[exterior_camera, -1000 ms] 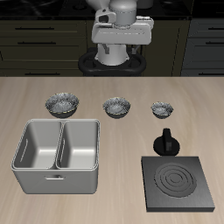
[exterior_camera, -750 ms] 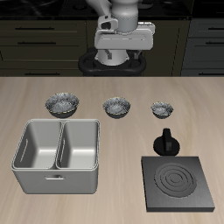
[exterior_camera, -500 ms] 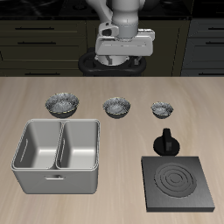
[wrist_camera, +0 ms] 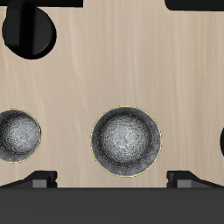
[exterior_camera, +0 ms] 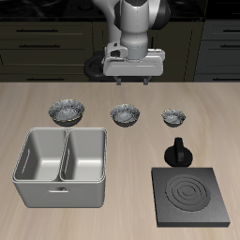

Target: Place the medium-sized bowl inside the left compartment of the bowl drainer

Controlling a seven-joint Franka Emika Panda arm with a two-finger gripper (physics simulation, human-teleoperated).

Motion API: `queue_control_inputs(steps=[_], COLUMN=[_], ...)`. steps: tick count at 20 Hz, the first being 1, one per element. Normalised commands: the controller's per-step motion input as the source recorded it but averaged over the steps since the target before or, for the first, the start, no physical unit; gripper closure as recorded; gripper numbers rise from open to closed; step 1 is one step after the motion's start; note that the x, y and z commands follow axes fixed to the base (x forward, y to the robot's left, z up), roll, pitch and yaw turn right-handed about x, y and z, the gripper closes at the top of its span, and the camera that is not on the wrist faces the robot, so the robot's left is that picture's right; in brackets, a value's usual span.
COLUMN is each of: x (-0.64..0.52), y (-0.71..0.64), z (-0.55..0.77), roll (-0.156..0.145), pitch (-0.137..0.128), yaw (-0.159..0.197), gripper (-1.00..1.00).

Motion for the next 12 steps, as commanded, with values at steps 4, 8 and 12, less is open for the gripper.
queue_control_inputs(steps=[4,8,12], x=[0.05,0.02,0.00], y=[0.06,0.06,0.02], z=[-0.28,-0.36,-0.20], roll=[0.004,-0.008,0.001], pitch=[0.010,-0.001,-0.016], yaw=[0.001,0.010,-0.007], gripper=[-1.00,-1.00,-1.00])
